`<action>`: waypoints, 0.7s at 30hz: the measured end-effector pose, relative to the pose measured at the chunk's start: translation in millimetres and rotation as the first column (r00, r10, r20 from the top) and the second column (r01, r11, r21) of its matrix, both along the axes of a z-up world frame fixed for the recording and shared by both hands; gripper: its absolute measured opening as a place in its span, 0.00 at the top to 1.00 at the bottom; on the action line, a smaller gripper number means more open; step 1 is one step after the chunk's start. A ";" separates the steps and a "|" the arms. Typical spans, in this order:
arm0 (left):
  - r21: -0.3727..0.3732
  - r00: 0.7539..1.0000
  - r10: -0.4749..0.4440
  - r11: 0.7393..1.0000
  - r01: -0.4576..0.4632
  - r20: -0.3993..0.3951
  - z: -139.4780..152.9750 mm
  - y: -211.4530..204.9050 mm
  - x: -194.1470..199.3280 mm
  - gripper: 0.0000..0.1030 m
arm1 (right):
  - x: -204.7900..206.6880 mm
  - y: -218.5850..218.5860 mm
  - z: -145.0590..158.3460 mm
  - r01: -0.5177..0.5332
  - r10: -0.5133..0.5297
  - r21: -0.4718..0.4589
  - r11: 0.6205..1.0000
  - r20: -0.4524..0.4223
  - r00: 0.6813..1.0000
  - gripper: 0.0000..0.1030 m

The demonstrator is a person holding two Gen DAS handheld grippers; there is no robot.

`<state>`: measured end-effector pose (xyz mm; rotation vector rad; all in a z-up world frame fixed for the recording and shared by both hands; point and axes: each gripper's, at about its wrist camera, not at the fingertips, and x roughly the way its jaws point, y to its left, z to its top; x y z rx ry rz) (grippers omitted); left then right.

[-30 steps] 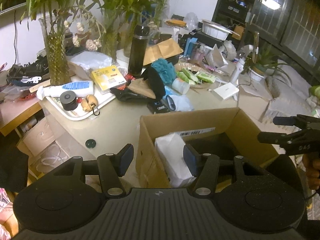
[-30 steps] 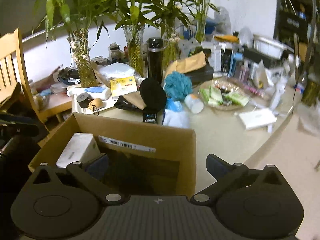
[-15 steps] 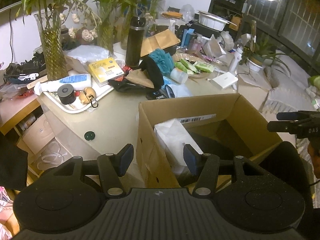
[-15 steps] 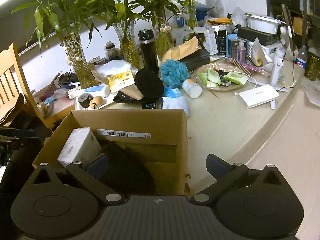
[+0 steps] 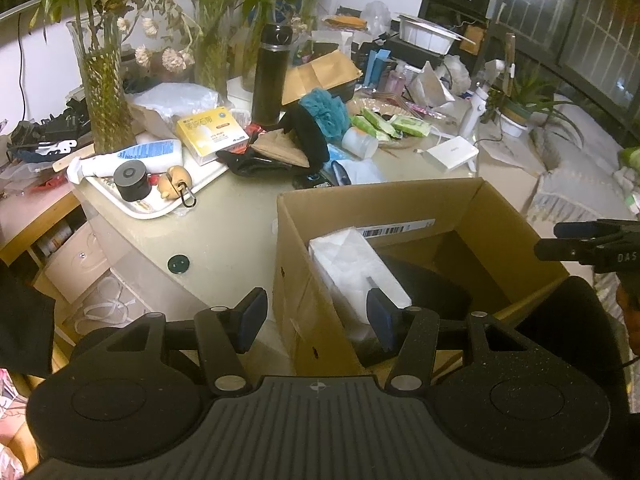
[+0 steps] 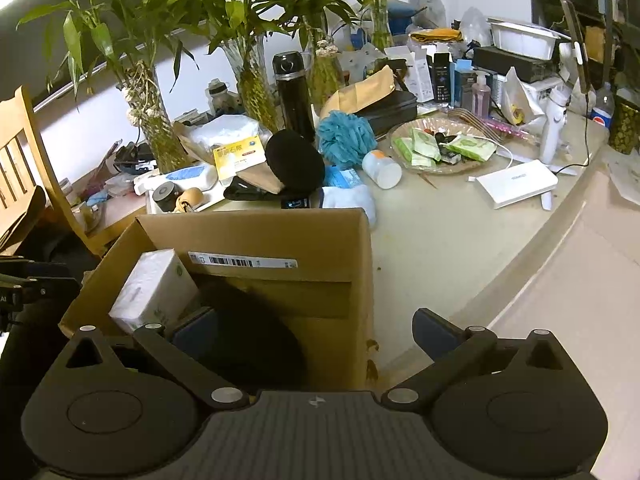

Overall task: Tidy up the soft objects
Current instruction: 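Open both grippers to drop the tissue pack and sponge into the box, then withdraw both grippers from the box back toward the table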

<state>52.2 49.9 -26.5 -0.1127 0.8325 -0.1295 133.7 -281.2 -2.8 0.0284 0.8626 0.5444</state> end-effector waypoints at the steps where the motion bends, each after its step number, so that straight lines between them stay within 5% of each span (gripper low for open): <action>1: -0.001 1.000 0.000 1.000 0.000 0.001 0.0 -0.4 0.2 0.47 | 0.6 -0.5 -0.4 0.001 -0.001 0.004 1.000 -0.003 1.000 0.00; 21: -0.016 1.000 0.008 1.000 -0.008 0.005 0.8 0.1 3.8 0.47 | -16.8 8.2 -7.9 -0.018 0.026 0.063 0.998 -0.131 0.991 0.00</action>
